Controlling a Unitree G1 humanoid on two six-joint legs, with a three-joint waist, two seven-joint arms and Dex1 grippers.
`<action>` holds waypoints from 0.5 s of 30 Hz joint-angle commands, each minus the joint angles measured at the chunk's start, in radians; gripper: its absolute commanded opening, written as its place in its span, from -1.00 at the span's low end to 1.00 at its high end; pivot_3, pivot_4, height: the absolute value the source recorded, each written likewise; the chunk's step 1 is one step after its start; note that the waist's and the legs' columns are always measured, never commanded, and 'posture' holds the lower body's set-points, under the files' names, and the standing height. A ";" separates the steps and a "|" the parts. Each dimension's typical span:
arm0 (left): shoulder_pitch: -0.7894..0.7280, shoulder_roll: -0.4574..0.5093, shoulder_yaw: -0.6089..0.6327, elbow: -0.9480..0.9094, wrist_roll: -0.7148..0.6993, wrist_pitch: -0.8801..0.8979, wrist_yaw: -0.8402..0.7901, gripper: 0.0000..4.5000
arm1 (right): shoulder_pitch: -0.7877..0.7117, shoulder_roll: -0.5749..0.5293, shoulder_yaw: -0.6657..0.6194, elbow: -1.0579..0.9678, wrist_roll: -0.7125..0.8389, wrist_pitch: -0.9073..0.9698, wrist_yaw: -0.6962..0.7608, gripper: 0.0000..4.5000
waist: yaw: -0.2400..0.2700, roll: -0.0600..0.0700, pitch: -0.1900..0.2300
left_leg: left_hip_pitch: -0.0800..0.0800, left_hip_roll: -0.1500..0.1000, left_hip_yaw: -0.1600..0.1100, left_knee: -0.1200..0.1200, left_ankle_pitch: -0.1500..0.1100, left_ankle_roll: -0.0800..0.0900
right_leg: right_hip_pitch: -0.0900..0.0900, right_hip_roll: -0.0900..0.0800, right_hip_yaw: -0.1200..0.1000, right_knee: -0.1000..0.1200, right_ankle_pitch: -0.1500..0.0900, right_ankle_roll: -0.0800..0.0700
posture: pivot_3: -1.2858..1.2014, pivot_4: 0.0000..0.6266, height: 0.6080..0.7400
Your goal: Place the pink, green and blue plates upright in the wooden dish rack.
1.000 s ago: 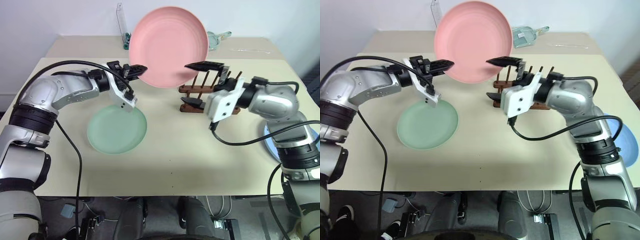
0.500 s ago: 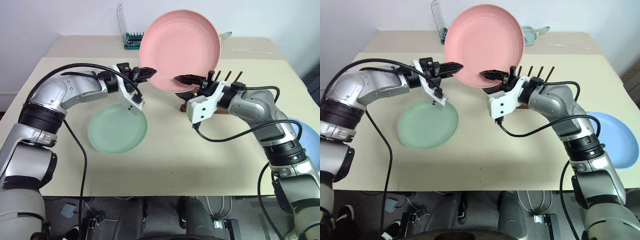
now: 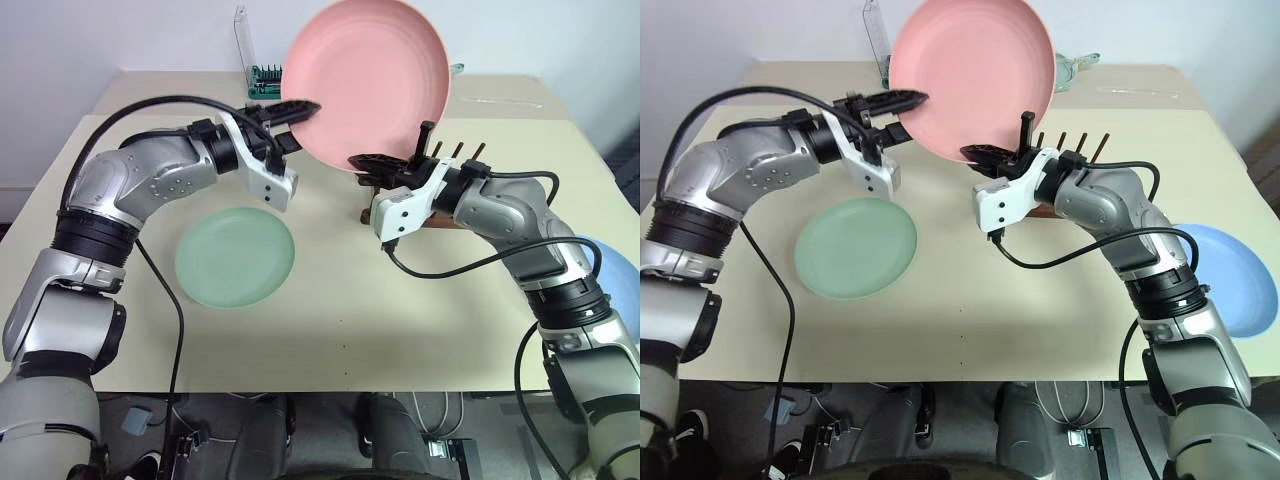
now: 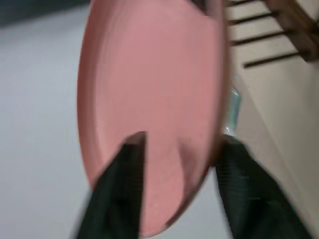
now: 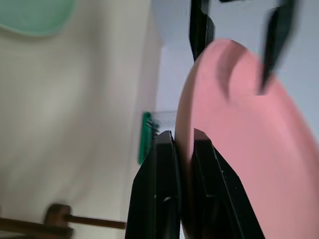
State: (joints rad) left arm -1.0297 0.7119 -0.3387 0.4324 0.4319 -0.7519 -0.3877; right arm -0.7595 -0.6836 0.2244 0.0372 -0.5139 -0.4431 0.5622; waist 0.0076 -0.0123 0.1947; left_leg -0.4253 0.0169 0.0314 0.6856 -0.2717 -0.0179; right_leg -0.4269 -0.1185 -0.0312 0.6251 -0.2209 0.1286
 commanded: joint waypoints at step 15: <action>0.269 -0.075 0.342 -0.496 -1.230 1.154 -0.464 0.97 | -0.283 0.223 -0.608 -0.016 1.120 0.908 -0.082 -1.00 | -0.022 0.001 0.000 | 0.001 0.001 -0.003 0.000 0.000 0.000 | 0.001 0.000 0.000 0.004 0.000 0.000 | 0.03 -0.52 0.76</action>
State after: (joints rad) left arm -0.7541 0.6229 -0.0468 -0.0163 -0.7812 0.3855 -0.8396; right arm -0.9825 -0.4481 -0.2737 0.0762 0.4229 0.3184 0.5071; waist -0.0141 -0.0117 0.1951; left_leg -0.4240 0.0174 0.0289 0.6858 -0.2717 -0.0175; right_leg -0.4263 -0.1184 -0.0314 0.6288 -0.2210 0.1282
